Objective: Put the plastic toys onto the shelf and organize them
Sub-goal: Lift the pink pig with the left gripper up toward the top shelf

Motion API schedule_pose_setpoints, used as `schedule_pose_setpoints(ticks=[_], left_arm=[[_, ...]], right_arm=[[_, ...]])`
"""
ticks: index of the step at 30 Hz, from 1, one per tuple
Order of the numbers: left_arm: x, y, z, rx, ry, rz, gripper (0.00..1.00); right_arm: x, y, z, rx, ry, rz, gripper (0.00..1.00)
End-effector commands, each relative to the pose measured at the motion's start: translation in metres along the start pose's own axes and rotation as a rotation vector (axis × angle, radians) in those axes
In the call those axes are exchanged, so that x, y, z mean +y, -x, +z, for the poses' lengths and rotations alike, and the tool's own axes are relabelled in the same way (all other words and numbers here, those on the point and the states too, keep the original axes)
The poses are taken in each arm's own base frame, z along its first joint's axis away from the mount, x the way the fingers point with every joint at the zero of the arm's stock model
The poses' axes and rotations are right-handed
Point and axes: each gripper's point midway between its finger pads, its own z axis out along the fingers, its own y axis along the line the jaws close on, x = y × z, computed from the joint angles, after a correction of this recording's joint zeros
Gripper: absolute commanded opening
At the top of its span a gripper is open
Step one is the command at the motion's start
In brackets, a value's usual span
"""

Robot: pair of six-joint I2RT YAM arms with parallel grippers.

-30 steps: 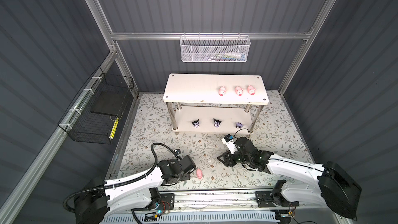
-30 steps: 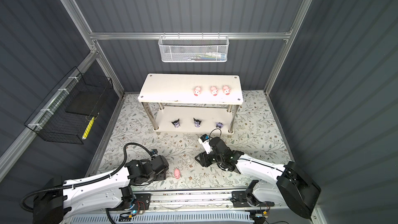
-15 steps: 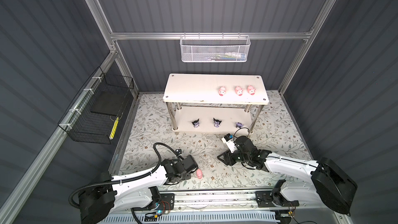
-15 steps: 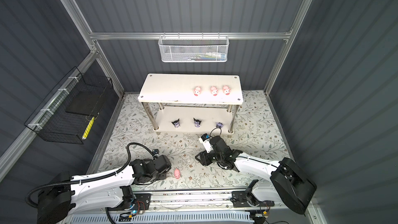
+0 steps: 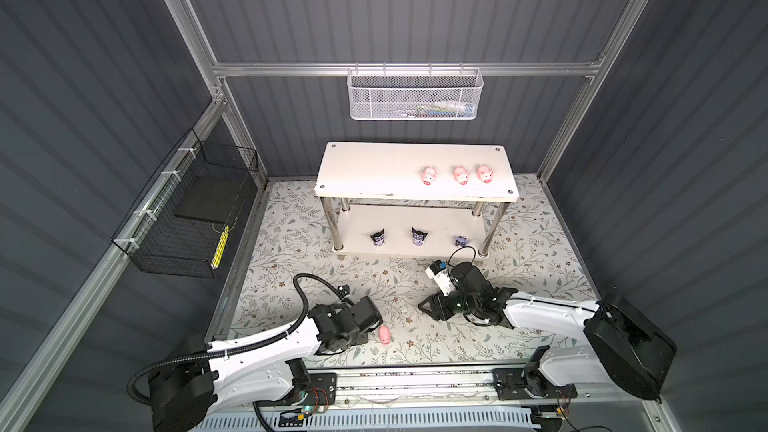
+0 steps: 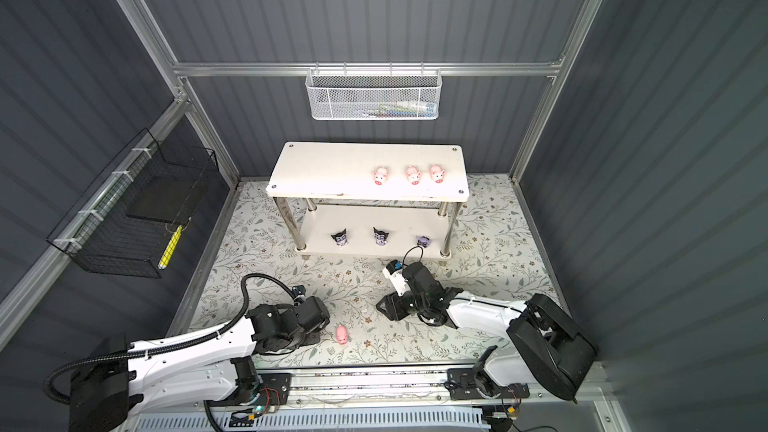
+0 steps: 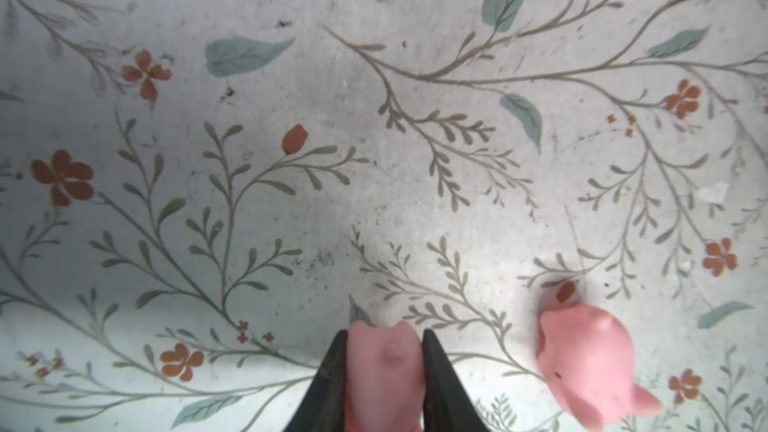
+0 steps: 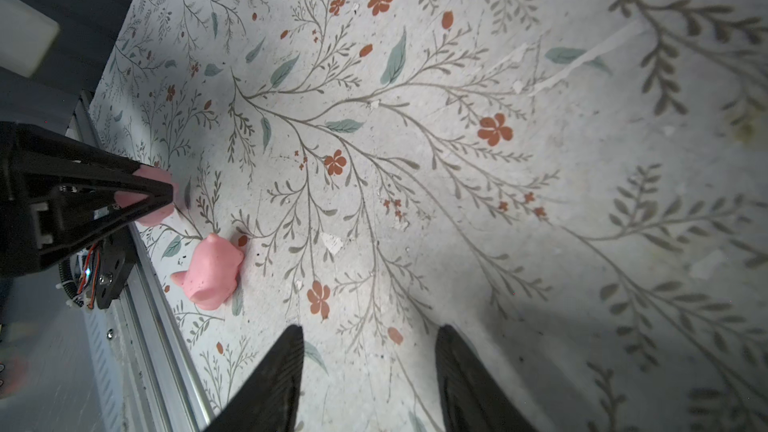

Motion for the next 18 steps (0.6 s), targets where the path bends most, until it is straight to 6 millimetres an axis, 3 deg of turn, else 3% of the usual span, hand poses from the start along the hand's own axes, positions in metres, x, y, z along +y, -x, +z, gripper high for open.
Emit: schedule_pose_setpoints(ticks=[1,8,13,18], left_arm=[[-0.006,0.020,-0.026,-0.048,0.030,0.052,0.29],[-0.037,0.096,-0.100,-0.160,0.066,0.193,0.29],[-0.075,0.162,-0.166,-0.282,-0.021,0.223,0.30],[-0.105,0.211,-0.223,-0.381,-0.114,0.247,0.30]], right_arm=[[0.006,0.011,0.001,-0.015,0.026,-0.015,0.54],[0.004,0.010,0.004,-0.001,0.026,-0.014,0.54],[0.003,0.009,0.004,0.001,0.023,-0.012,0.54],[0.002,0.008,0.006,0.007,0.020,-0.013,0.54]])
